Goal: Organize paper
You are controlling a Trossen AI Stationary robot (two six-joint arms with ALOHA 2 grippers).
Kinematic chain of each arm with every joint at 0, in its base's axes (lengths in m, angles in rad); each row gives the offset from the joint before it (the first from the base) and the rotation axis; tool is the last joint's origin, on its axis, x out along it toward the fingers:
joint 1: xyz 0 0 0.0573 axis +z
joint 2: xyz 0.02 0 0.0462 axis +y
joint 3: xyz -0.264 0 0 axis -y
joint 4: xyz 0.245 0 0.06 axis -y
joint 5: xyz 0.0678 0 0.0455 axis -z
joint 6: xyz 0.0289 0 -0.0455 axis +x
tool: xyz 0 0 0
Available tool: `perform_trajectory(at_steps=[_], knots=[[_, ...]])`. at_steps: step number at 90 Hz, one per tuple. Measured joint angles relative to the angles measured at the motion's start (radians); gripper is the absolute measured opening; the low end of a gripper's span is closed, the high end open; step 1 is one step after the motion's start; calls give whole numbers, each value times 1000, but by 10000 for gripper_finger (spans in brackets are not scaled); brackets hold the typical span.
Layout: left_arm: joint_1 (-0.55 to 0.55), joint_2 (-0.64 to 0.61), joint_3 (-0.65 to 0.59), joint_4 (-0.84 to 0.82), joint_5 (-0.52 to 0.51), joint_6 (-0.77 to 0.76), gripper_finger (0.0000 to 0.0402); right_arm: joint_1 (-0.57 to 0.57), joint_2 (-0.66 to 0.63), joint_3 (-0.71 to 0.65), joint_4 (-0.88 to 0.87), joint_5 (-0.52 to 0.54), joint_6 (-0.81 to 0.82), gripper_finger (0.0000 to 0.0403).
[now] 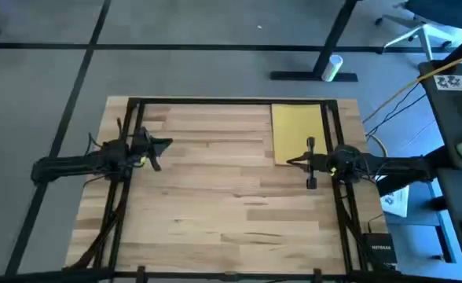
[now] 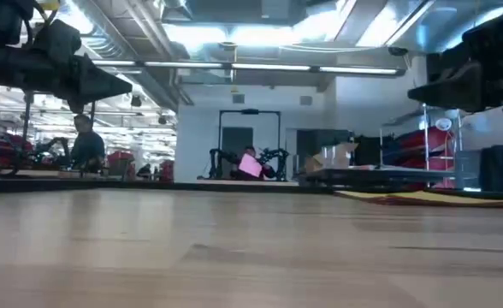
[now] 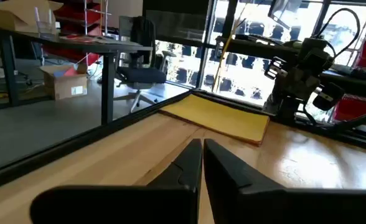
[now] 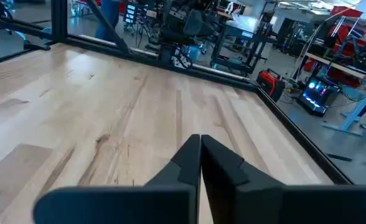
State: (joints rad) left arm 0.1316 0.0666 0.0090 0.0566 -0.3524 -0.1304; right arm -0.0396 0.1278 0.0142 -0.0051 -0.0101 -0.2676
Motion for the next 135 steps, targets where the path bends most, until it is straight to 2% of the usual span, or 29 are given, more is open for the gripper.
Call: perform_trajectory(at_steps=[62,77,101,105,122,135], knots=[[0,0,0,0,0,0,0,0,0,0,0,0,0,0],[0,0,0,0,0,0,0,0,0,0,8,43,0,0],[0,0,0,0,0,0,0,0,0,0,64,51,39,0],[0,0,0,0,0,0,0,0,0,0,96,23,42,0],[0,0,0,0,0,0,0,1,0,0,203,-218,148,0],[0,0,0,0,0,0,0,1,0,0,244,-258,190,0]])
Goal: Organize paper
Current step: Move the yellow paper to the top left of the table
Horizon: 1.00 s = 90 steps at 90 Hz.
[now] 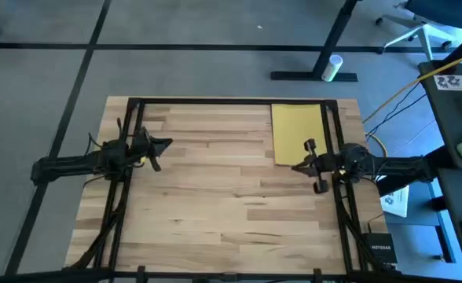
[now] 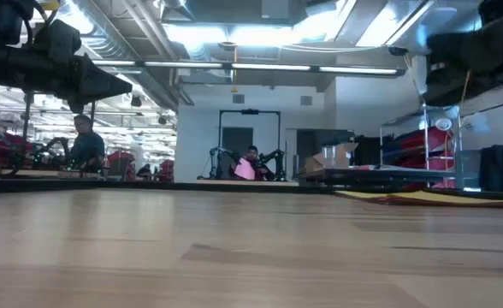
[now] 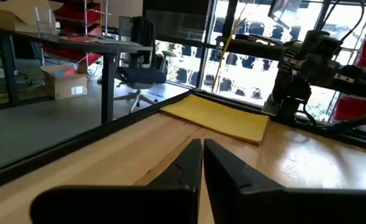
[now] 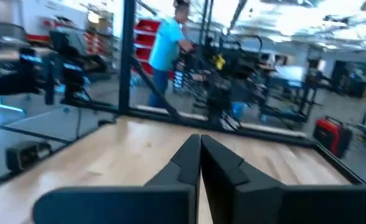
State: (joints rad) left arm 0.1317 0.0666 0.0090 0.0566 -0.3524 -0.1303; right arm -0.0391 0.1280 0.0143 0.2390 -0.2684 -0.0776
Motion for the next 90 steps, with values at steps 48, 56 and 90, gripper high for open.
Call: perform_trajectory(at_steps=[48,56,90], knots=[[0,0,0,0,0,0,0,0,1,0,-11,117,-12,0],[0,0,0,0,0,-3,0,-1,1,0,-2,150,-30,0],[1,0,0,6,-2,-68,0,-1,1,0,107,426,-121,0]])
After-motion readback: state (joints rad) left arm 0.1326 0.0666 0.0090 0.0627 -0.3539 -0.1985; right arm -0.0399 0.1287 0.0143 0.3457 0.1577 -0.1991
